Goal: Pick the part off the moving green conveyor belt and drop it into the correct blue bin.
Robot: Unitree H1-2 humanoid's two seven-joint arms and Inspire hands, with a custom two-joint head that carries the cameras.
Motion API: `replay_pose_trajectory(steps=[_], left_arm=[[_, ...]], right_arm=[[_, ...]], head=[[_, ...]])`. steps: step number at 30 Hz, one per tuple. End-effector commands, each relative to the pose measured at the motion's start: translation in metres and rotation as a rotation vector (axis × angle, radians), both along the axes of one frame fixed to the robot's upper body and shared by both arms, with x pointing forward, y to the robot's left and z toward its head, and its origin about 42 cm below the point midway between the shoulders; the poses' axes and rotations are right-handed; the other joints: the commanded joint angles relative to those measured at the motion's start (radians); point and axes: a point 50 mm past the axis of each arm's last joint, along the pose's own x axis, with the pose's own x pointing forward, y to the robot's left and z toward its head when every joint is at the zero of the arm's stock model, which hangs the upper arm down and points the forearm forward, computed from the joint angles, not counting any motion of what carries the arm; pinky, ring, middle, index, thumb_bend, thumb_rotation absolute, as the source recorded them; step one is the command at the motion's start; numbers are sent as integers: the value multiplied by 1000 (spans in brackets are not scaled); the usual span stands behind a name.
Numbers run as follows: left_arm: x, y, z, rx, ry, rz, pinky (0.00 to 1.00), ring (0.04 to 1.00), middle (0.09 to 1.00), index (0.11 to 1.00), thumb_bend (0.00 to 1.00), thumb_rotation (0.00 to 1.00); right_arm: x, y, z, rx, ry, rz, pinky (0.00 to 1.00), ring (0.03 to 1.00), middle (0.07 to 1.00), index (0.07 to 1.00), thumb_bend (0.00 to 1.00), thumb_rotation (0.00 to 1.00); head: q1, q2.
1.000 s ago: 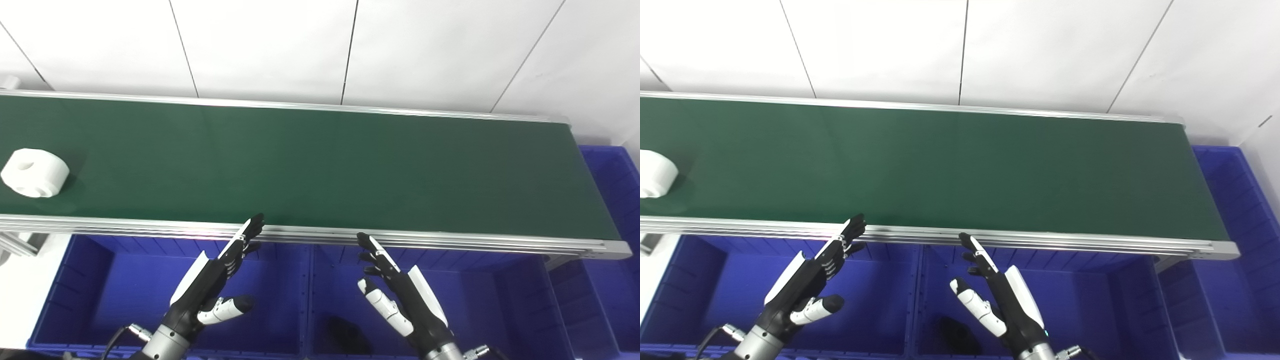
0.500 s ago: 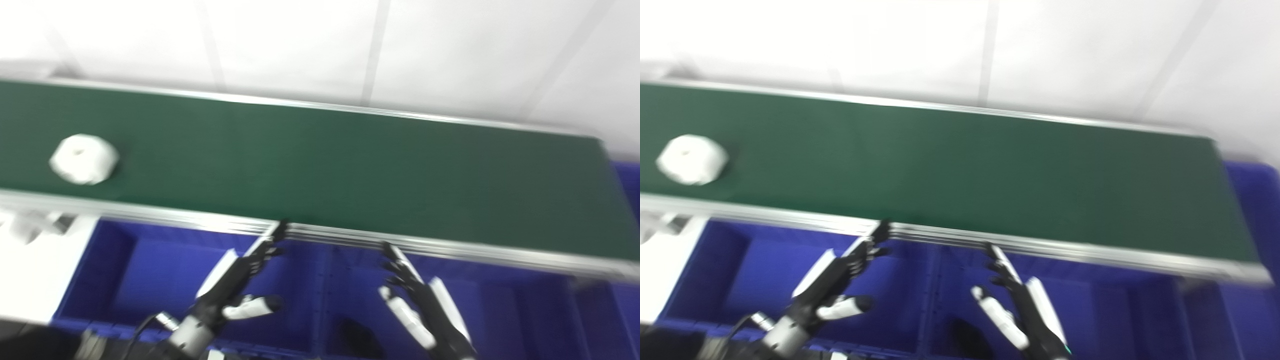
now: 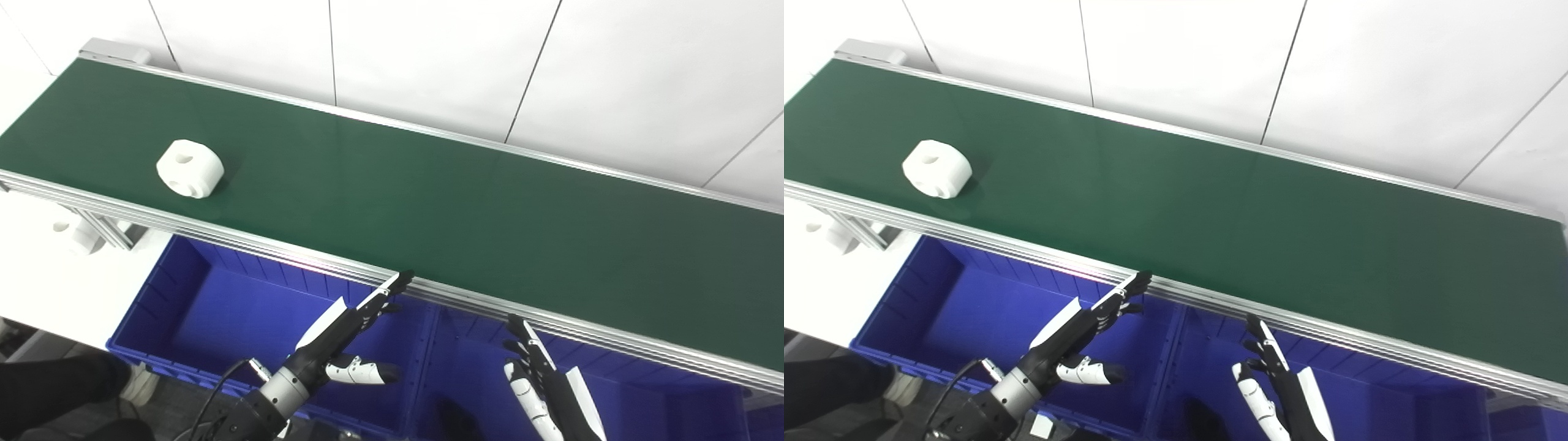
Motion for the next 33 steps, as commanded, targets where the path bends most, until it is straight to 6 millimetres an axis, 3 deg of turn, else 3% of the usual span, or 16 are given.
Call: replay_pose_trajectory(steps=[1, 4, 14, 25, 33], left_arm=[[5, 1, 10, -41, -77, 27, 920, 991, 1000, 998, 714, 714], [12, 2, 19, -77, -117, 37, 939, 995, 1000, 1000, 709, 691], [33, 18, 46, -38, -240, 101, 976, 1000, 1000, 1000, 743, 772], [73, 65, 94, 107, -401, 145, 949, 998, 1000, 1000, 690, 783], [104, 113, 124, 258, -376, 179, 939, 1000, 1000, 1000, 681, 684]], right_arm=[[3, 4, 8, 32, -79, 11, 788, 880, 935, 960, 465, 956], [4, 4, 6, 30, -91, 18, 784, 879, 934, 960, 453, 951], [8, 5, -4, 37, -114, 14, 753, 866, 920, 948, 440, 898], [13, 10, -9, 60, -144, 5, 729, 852, 905, 941, 430, 842], [15, 12, -8, 83, -173, 12, 700, 845, 900, 935, 405, 815]], head=[[1, -1], [-4, -18], [-14, -77], [-3, -96], [-5, -93]])
